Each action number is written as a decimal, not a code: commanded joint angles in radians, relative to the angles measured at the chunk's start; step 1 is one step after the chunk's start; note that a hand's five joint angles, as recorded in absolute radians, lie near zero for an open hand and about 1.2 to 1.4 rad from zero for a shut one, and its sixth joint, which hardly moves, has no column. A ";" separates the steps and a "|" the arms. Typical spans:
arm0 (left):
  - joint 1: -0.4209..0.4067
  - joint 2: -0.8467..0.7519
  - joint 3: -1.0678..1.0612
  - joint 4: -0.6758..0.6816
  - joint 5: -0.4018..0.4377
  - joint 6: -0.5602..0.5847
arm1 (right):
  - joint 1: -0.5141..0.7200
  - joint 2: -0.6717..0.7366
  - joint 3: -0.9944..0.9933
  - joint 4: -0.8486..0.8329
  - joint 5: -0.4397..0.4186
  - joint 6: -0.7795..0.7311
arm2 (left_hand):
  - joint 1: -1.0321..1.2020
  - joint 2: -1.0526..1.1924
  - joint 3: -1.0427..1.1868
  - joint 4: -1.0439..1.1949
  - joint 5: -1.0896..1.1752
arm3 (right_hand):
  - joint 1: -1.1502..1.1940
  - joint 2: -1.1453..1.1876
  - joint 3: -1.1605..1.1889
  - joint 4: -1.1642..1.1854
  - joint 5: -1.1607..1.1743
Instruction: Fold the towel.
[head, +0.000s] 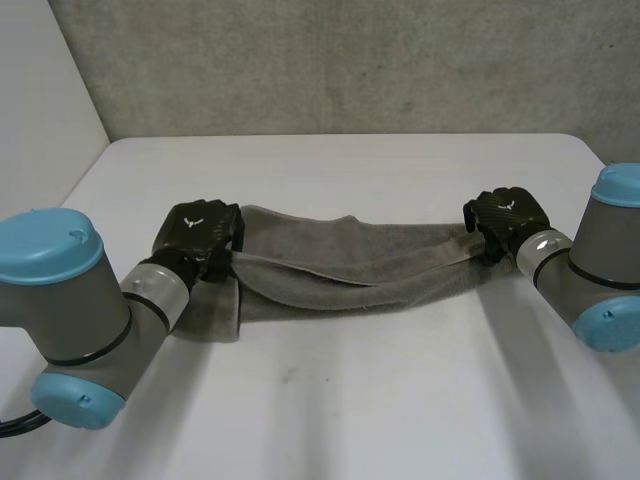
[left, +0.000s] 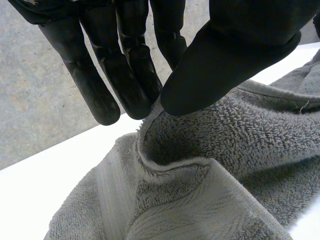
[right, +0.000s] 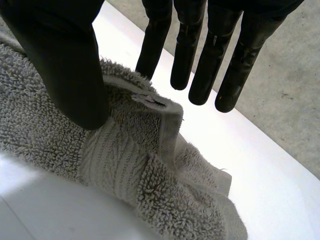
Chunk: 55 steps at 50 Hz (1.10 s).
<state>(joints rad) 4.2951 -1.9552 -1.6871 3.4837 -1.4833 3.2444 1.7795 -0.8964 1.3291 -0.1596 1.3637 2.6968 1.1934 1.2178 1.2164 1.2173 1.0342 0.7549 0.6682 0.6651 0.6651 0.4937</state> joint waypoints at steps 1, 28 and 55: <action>0.000 -0.002 0.000 0.000 0.000 0.000 | 0.001 0.001 -0.001 -0.003 -0.002 -0.047 | 0.203 0.178 0.180 0.179 0.188 | 0.078 0.165 0.168 0.168 0.165; -0.003 0.156 0.001 -0.204 0.009 0.008 | -0.046 -0.403 -0.082 0.343 -0.051 -0.112 | 0.203 0.178 0.180 0.179 0.188 | 0.641 0.728 0.731 0.731 0.728; -0.002 -0.108 0.235 -0.263 0.029 0.235 | -0.060 -0.133 -0.182 0.453 -0.048 -0.247 | 0.203 0.178 0.180 0.179 0.188 | 0.641 0.728 0.731 0.731 0.728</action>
<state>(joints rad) 4.2926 -1.9425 -1.6281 3.0839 -1.4532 3.4739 1.6858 -1.1448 1.2822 0.4600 1.3057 2.3239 1.1921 1.2180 1.2171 1.2174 1.0342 1.3902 1.2131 1.2137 1.2164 1.0328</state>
